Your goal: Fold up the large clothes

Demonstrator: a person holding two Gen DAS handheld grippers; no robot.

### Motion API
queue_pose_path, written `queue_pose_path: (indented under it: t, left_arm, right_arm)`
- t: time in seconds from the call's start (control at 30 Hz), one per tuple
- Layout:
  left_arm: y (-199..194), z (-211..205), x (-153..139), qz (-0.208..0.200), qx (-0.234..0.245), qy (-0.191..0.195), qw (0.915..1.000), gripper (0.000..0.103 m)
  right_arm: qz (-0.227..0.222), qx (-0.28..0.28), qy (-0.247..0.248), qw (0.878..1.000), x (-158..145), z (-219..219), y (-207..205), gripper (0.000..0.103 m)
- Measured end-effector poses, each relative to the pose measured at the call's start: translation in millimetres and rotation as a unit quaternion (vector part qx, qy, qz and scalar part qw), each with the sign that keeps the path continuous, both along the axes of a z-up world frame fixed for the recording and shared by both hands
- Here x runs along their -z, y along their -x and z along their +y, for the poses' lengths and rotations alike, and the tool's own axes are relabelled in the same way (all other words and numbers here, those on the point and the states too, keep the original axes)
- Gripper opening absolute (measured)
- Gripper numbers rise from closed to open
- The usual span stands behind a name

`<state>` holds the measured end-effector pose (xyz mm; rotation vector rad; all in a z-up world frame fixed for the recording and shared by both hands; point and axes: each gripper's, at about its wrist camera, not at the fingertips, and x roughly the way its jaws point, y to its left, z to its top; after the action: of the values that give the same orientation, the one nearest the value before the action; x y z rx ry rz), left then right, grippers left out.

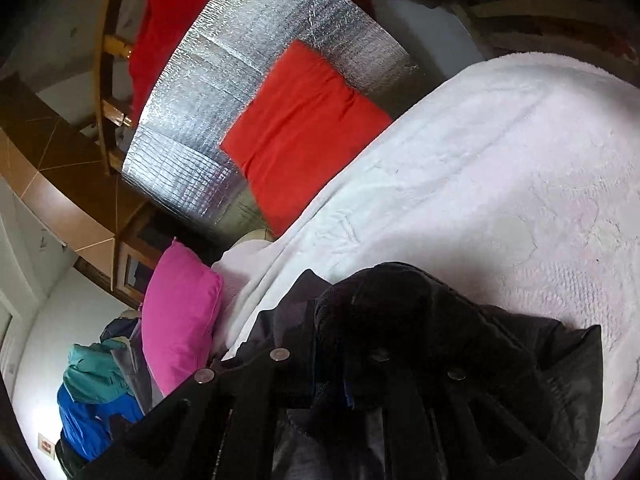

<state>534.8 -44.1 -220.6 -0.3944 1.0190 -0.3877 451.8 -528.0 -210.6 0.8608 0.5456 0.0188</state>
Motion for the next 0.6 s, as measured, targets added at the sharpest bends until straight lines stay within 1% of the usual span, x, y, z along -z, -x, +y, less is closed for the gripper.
queue_pose_path:
  t: [0.07, 0.13, 0.2, 0.27, 0.3, 0.37, 0.4, 0.43, 0.47, 0.5, 0.53, 0.57, 0.6]
  left_arm:
    - [7.6, -5.6, -8.8, -0.026, 0.007, -0.008, 0.9996, 0.017]
    - [12.4, -4.3, -19.4, -0.046, 0.007, -0.01, 0.9989, 0.014]
    - [17.8, 0.6, -25.3, -0.063, -0.004, -0.009, 0.998, 0.012]
    - [21.3, 9.5, -26.3, -0.067, -0.027, -0.019, 0.9972, 0.012]
    - [21.2, 11.1, -22.7, -0.064, -0.036, -0.02, 0.9971, 0.012]
    - [19.9, 21.2, -11.5, -0.052, -0.061, -0.027, 0.9964, 0.012]
    - [18.1, 24.9, -4.4, -0.046, -0.068, -0.032, 0.9961, 0.012]
    - [15.4, 27.4, 6.7, -0.032, -0.074, -0.038, 0.996, 0.012]
    - [13.5, 28.5, 14.7, -0.017, -0.077, -0.039, 0.9962, 0.012]
    - [11.2, 29.4, 21.2, -0.001, -0.079, -0.035, 0.9962, 0.012]
    - [11.1, 30.8, 24.3, 0.006, -0.081, -0.031, 0.9962, 0.012]
    - [11.6, 30.7, 23.5, 0.004, -0.082, -0.033, 0.9961, 0.012]
    - [12.7, 30.1, 21.3, 0.001, -0.082, -0.038, 0.9959, 0.012]
  right_arm:
    - [-0.005, -0.001, 0.013, 1.0, -9.1, 6.8, 1.7, 0.013]
    - [-0.02, -0.004, 0.036, 0.999, -24.2, 16.5, 5.1, 0.013]
    - [-0.046, -0.009, 0.063, 0.997, -42.5, 28.7, 9.0, 0.013]
    - [-0.065, -0.012, 0.078, 0.995, -53.0, 38.3, 11.3, 0.013]
    - [-0.066, -0.012, 0.081, 0.994, -53.8, 40.7, 10.4, 0.012]
    - [-0.051, -0.003, 0.086, 0.995, -45.4, 41.6, 4.5, 0.012]
    - [-0.041, 0.002, 0.073, 0.997, -34.2, 37.2, 1.1, 0.012]
    - [-0.024, 0.008, 0.05, 0.998, -20.1, 30.2, -3.2, 0.013]
    - [0.003, 0.013, 0.019, 1.0, -4.7, 21.7, -8.1, 0.017]
    - [0.041, 0.017, -0.024, 0.999, 12.3, 11.9, -12.8, 0.029]
    - [0.064, 0.018, -0.066, 0.996, 23.4, 4.1, -13.9, 0.05]
    - [0.064, 0.017, -0.111, 0.992, 30.5, -3.5, -11.8, 0.058]
    - [0.048, 0.018, -0.146, 0.988, 32.7, -10.1, -7.3, 0.066]
